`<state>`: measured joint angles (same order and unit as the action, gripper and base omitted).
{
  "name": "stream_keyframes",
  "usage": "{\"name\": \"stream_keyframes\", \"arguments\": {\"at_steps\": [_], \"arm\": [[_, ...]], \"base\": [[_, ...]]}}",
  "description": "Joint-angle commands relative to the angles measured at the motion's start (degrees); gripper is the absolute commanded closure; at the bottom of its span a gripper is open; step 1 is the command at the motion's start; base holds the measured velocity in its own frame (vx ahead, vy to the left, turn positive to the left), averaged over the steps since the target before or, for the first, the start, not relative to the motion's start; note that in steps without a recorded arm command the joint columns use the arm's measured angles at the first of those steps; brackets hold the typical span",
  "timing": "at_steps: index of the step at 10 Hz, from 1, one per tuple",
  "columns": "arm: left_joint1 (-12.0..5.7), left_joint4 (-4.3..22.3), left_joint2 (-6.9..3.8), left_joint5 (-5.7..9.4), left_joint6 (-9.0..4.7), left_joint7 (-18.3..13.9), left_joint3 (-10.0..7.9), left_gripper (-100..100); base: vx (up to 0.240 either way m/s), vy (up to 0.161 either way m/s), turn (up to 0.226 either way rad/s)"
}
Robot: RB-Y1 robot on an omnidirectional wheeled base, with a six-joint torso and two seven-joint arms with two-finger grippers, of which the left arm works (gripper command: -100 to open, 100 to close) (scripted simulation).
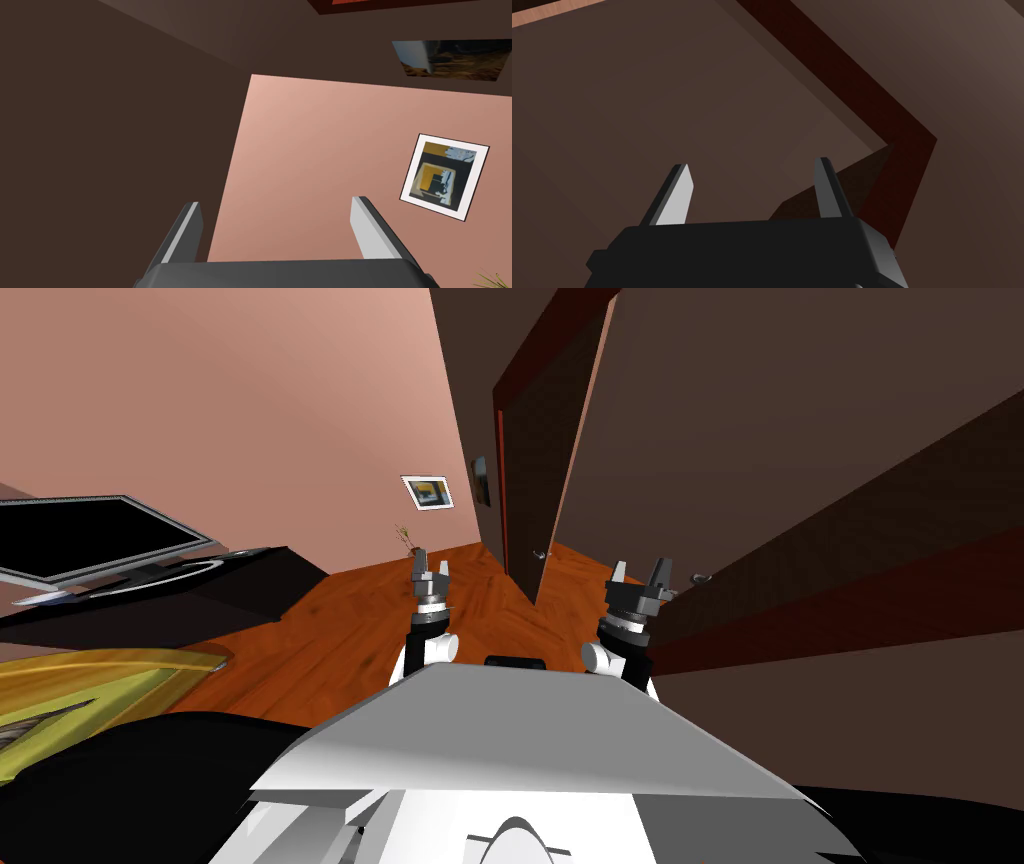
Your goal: Push the door open
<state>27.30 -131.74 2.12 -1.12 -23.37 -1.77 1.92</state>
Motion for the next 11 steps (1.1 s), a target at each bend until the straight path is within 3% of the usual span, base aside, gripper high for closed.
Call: {"name": "stream_keyframes", "arguments": {"at_steps": [1,11], "arm": [[-0.69,1.7,-0.55,0.00,-0.41,-0.1,0.25,-100],[-5.77,14.1,-3.38,0.00,-3.45,-0.9,2.08,-100]], "base": [[0.118,-0.052,-0.061],[0.072,0.026,-0.078]]}}
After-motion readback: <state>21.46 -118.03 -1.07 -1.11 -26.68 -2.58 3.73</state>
